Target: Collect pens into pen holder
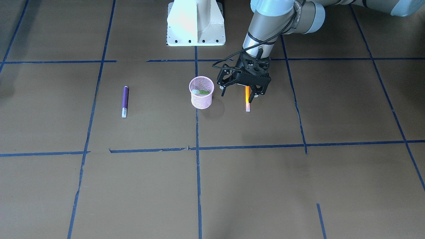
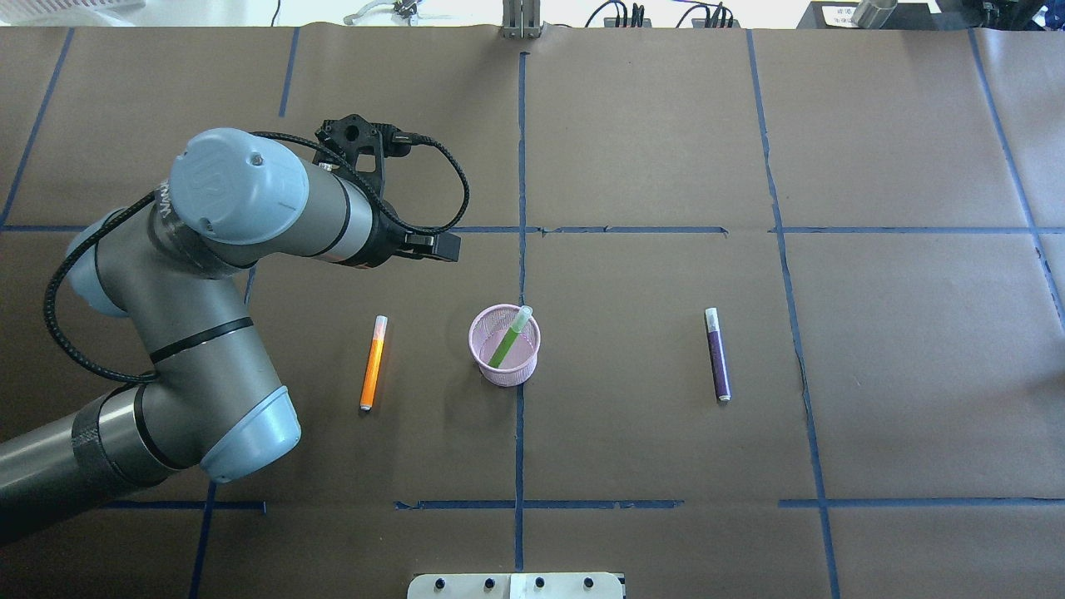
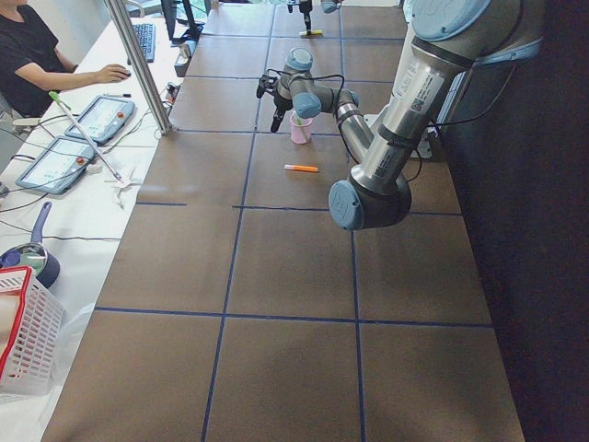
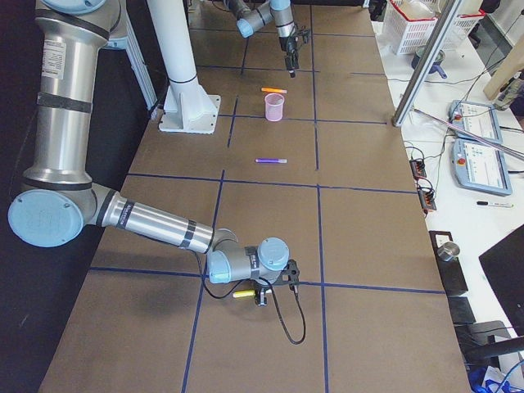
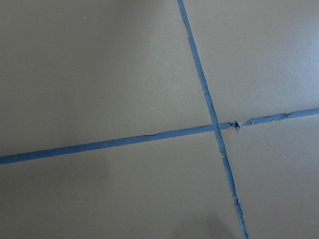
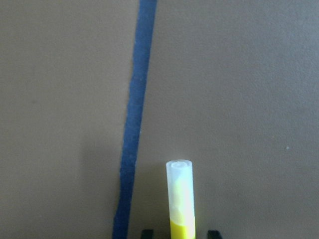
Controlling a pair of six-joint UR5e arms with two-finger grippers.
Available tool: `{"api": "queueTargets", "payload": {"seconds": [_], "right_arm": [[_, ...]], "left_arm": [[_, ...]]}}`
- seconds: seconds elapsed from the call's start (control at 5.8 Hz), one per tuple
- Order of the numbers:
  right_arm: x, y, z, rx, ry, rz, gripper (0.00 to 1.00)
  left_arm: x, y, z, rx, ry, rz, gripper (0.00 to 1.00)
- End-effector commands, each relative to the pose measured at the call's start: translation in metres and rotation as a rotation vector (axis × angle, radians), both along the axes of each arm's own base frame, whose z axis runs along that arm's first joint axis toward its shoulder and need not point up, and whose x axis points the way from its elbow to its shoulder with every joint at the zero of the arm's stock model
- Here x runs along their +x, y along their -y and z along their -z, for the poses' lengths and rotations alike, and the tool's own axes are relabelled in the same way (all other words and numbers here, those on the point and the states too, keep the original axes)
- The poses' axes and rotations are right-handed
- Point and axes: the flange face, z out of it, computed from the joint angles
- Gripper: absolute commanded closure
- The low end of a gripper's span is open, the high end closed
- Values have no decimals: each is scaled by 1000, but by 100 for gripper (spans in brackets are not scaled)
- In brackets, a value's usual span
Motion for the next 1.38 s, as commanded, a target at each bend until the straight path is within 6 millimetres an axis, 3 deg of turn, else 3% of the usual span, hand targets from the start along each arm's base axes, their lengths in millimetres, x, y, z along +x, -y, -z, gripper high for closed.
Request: {"api": "queueTargets", "payload": {"seconds": [0.0,0.34,0.69,0.86,1.21], "right_arm": [[-1,0,-1,-4,0,1,97],[-5,3,7,35,-1,20,100],[-12,18,110,202,64,-15,100],[-20,30,183,286,145,-135,100],[-96,55,315,363,355,-266,100]], "left_arm": [[0,0,1,1,-2,0,1],[0,0,1,1,-2,0,1],[-3,-1,3,4,-7,4,1],[-4,0,3,4,-7,4,1],[-17,-4,-35,-13,41,-3,1]]}}
